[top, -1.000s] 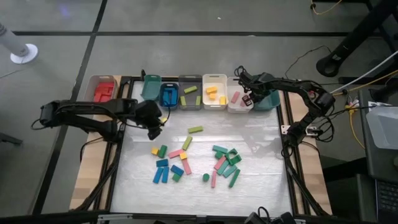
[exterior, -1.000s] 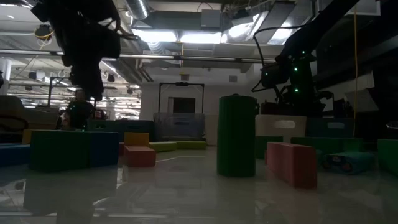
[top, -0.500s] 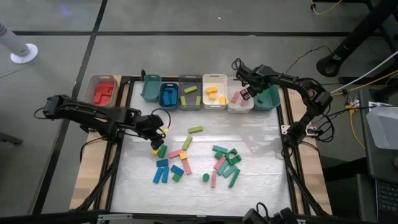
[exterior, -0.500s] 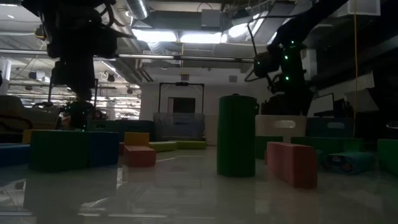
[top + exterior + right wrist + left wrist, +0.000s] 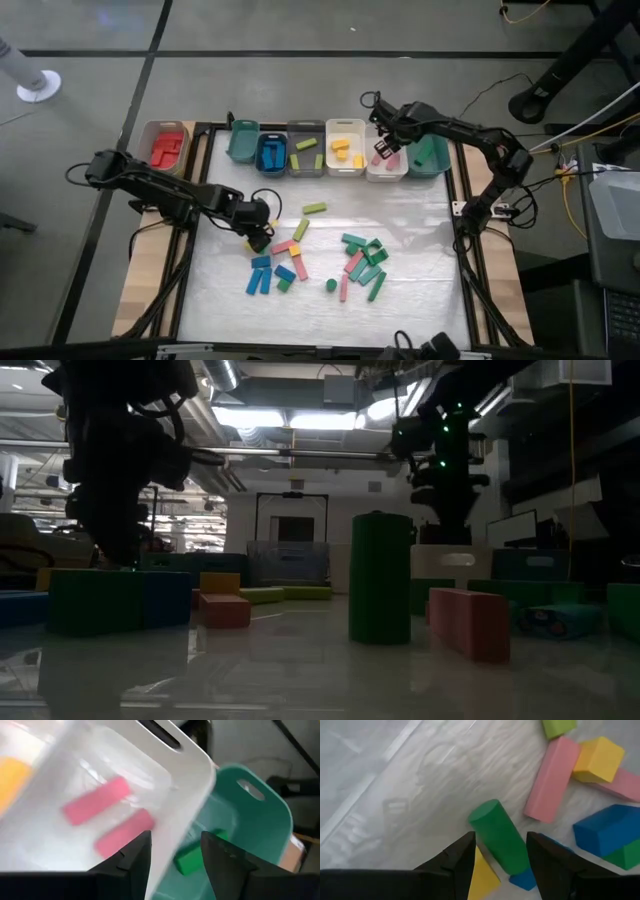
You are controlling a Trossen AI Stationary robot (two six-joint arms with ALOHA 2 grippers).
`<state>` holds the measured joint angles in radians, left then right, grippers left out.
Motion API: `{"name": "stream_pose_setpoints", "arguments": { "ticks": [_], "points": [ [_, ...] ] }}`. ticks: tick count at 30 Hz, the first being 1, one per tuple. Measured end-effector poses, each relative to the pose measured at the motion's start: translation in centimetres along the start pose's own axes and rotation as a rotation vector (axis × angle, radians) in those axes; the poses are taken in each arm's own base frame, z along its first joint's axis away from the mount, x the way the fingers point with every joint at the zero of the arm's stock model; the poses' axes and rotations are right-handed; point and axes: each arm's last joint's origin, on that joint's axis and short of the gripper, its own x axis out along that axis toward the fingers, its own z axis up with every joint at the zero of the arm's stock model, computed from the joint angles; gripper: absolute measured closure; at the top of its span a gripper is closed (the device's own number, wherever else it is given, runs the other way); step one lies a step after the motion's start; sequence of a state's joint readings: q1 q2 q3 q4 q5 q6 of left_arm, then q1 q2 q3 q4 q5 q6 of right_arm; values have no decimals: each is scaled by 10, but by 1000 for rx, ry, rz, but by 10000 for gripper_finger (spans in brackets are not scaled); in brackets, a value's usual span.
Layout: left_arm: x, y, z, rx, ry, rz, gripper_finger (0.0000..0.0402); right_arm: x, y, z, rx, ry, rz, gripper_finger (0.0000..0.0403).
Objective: Sort blocks
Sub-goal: Put the green block into the right green bin
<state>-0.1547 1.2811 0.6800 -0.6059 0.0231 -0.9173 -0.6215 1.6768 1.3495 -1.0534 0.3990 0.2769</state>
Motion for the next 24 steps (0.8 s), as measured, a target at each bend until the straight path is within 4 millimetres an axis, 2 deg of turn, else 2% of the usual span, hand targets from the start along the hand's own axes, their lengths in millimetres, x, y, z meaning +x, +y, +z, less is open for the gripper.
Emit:
{"name": "stream_pose_setpoints", "arguments": {
  "ticks": [8,14,19,24],
  "points": [
    [11,-3,3,0,1,2,238,-24,44,-6,-160,-116,67,233],
    [29,-2,2,0,54,70,238,-40,75,-18,-271,-181,111,233],
    [43,-2,6,33,70,87,238,-49,92,-29,-369,-207,130,233],
    [44,2,10,23,76,87,246,-57,105,-36,-423,-238,151,233]
  ]
}}
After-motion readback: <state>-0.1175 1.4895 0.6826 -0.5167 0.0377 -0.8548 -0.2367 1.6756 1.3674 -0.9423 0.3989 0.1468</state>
